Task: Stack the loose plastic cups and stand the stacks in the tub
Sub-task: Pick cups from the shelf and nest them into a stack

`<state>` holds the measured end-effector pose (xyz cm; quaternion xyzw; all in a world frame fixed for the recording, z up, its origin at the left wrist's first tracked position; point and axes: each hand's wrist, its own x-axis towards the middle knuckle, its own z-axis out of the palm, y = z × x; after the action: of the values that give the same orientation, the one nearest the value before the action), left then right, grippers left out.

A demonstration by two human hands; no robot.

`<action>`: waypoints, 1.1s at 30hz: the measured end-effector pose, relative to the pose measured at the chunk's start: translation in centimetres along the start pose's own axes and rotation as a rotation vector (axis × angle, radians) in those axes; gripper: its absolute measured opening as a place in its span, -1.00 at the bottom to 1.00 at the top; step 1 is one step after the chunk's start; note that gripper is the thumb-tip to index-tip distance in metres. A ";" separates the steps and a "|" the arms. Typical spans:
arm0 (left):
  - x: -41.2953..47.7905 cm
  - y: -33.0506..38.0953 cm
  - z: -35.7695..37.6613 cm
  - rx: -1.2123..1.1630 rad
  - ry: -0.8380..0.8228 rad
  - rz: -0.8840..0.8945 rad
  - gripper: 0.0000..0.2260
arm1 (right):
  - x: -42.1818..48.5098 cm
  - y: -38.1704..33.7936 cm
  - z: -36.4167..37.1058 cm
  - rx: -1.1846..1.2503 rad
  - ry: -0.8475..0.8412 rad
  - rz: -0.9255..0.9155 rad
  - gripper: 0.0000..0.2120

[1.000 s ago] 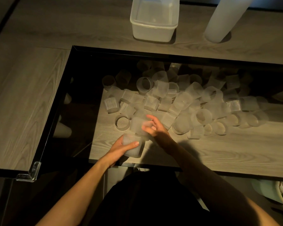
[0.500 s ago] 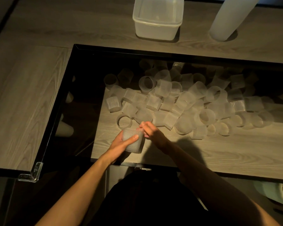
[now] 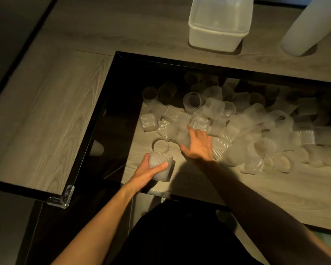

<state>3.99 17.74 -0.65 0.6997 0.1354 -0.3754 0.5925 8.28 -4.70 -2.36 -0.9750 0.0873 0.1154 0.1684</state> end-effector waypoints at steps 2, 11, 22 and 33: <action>0.4 -0.2 -0.2 0.005 -0.020 -0.006 -0.12 | -0.7 0.3 -0.6 0.110 0.003 0.072 -0.25; 1.9 0.8 1.7 0.116 -0.053 0.053 -0.30 | -3.4 3.6 -3.2 0.755 -0.063 0.131 -0.16; 1.5 0.6 3.2 0.167 -0.035 0.192 -0.27 | -5.8 1.3 -1.6 1.237 -0.317 0.210 -0.39; 0.2 -1.0 2.1 0.194 0.014 0.198 -0.30 | -5.6 -0.5 -2.0 0.954 -0.484 -0.042 -0.26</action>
<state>2.75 16.04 -1.49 0.7664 0.0330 -0.3216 0.5551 3.41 -4.19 1.07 -0.7373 0.0690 0.2809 0.6105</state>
